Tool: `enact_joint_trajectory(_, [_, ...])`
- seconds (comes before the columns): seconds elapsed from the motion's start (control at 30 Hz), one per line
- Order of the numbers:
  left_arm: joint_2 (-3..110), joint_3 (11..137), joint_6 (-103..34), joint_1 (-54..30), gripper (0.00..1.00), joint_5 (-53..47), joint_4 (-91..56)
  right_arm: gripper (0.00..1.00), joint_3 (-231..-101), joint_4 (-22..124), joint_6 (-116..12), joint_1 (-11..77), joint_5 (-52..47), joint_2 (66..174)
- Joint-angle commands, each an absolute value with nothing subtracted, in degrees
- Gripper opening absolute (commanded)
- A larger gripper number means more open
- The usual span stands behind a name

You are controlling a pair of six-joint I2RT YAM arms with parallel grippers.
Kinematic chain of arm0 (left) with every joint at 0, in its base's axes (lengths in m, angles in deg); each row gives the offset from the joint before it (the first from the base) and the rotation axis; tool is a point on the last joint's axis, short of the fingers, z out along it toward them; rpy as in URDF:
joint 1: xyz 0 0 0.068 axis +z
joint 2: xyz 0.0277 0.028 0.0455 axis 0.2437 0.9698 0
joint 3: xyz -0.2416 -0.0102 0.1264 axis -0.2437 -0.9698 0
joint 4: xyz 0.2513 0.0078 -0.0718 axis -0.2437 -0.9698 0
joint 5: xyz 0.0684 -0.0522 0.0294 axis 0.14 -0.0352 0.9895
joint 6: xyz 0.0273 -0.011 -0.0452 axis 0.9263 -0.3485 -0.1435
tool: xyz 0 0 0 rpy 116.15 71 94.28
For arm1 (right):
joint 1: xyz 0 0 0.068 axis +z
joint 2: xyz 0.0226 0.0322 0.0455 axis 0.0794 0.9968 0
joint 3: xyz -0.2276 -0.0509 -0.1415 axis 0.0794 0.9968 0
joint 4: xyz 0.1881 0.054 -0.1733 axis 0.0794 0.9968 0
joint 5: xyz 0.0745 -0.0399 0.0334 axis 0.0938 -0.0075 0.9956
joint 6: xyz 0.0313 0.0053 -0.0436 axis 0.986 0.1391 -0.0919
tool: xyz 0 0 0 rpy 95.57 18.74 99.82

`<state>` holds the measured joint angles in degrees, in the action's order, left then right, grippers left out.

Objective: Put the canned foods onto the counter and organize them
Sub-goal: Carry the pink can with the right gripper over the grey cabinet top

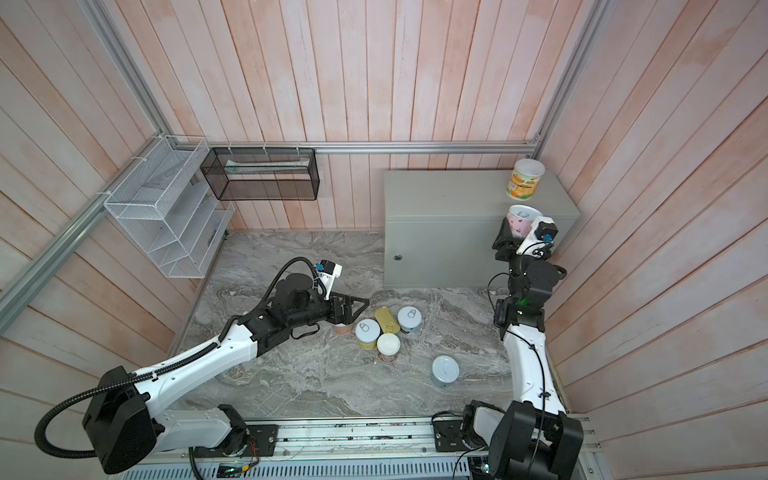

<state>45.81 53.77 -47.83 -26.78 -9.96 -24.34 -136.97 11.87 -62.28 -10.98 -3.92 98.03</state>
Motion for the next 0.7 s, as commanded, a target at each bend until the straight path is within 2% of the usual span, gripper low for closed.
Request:
enact_joint_trajectory(0.0, [46.0,54.7,-47.3,-26.6,1.00,-8.8,-25.3,0.69,-140.5,4.1,-62.0,-11.2,-1.8,98.9])
enact_joint_trajectory(0.67, [47.4,54.4,-47.7,-26.6,1.00,-6.5,-25.2,0.70,-145.7,-1.0,-60.1,-11.4,1.2,105.5])
